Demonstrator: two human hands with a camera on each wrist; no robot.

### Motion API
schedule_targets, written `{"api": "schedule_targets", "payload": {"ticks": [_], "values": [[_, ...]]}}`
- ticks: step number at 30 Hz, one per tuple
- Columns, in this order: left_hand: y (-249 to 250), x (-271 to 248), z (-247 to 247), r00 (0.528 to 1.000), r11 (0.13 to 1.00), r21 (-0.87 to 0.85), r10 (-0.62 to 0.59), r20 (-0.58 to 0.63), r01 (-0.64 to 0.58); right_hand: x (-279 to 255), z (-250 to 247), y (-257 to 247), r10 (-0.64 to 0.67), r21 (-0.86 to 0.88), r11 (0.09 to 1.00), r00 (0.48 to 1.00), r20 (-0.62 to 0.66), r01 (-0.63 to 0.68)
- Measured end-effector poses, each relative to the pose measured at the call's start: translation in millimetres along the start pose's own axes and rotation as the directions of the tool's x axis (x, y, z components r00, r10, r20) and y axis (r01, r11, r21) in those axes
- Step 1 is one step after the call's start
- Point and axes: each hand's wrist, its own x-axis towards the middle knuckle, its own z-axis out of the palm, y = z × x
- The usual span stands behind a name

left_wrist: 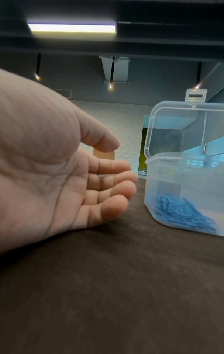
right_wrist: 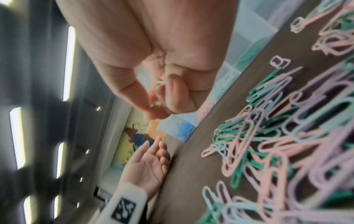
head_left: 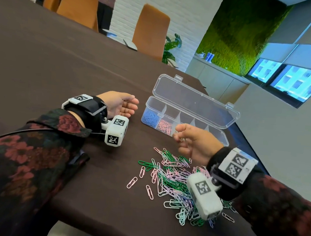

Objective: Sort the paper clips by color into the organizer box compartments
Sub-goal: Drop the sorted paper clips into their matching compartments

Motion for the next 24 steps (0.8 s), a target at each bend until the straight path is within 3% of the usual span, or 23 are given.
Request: {"api": "schedule_targets", "payload": {"ticks": [2, 4, 5, 7, 8, 10, 11, 12, 15, 17, 19, 21, 22, 24], "values": [[-0.1, 0.0, 0.4, 1.0, 1.0, 0.01, -0.002, 0.001, 0.002, 4.0, -2.5, -2.3, 0.058, 0.134, 0.989, 0.998, -0.021, -0.055], [0.0, -0.3, 0.6, 1.0, 1.0, 0.013, -0.002, 0.0, 0.002, 8.7, 0.4, -2.0, 0.109, 0.119, 0.987, 0.994, -0.022, -0.106], [0.0, -0.4, 0.9, 1.0, 1.0, 0.011, -0.001, -0.002, 0.001, 10.9, 3.8, -1.7, 0.127, 0.034, 0.991, 0.992, -0.025, -0.126], [0.2, -0.6, 0.9, 1.0, 1.0, 0.009, 0.002, -0.006, -0.002, 13.5, 14.4, -1.3, 0.168, -0.31, 0.937, 0.986, -0.006, -0.162], [0.3, -0.7, 0.9, 1.0, 1.0, 0.009, 0.003, -0.007, -0.003, 12.7, 20.8, -1.4, 0.19, -0.536, 0.83, 0.982, 0.011, -0.155], [0.3, -0.9, 0.9, 1.0, 1.0, 0.008, 0.003, -0.006, -0.003, 10.6, 33.4, -0.5, 0.208, -0.877, 0.477, 0.977, 0.044, -0.062], [0.4, -0.9, 0.8, 1.0, 1.0, 0.006, 0.002, -0.004, -0.002, 10.9, 38.7, 1.0, 0.196, -0.949, 0.314, 0.978, 0.065, 0.0], [0.5, -0.9, 0.7, 1.0, 1.0, 0.004, 0.001, -0.003, -0.001, 10.9, 43.6, 2.5, 0.178, -0.977, 0.207, 0.98, 0.087, 0.049], [0.7, -1.3, 1.2, 1.0, 1.0, 0.004, 0.004, -0.002, -0.004, 12.6, 48.9, 4.0, 0.168, -0.987, 0.11, 0.977, 0.134, 0.117], [0.6, -1.8, 1.4, 1.0, 1.0, 0.001, 0.001, -0.001, -0.001, 11.4, 44.8, 2.0, 0.175, -0.973, 0.214, 0.977, 0.125, 0.086], [1.0, -2.5, 1.7, 1.0, 1.0, -0.002, -0.005, 0.002, 0.005, 8.2, 35.4, -0.6, 0.141, -0.853, 0.522, 0.985, 0.099, 0.011], [1.5, -3.1, 2.0, 1.0, 1.0, -0.002, -0.008, 0.003, 0.008, 6.0, 21.7, -1.0, 0.072, -0.528, 0.848, 0.997, 0.021, -0.05], [1.4, -3.5, 2.0, 1.0, 1.0, -0.003, -0.008, 0.003, 0.008, 5.4, 13.7, -0.6, 0.062, -0.314, 0.947, 0.998, -0.034, -0.069], [1.1, -4.0, 2.2, 1.0, 1.0, -0.005, -0.008, 0.003, 0.008, 5.7, -1.1, 0.4, 0.11, 0.068, 0.992, 0.989, -0.098, -0.104]]}}
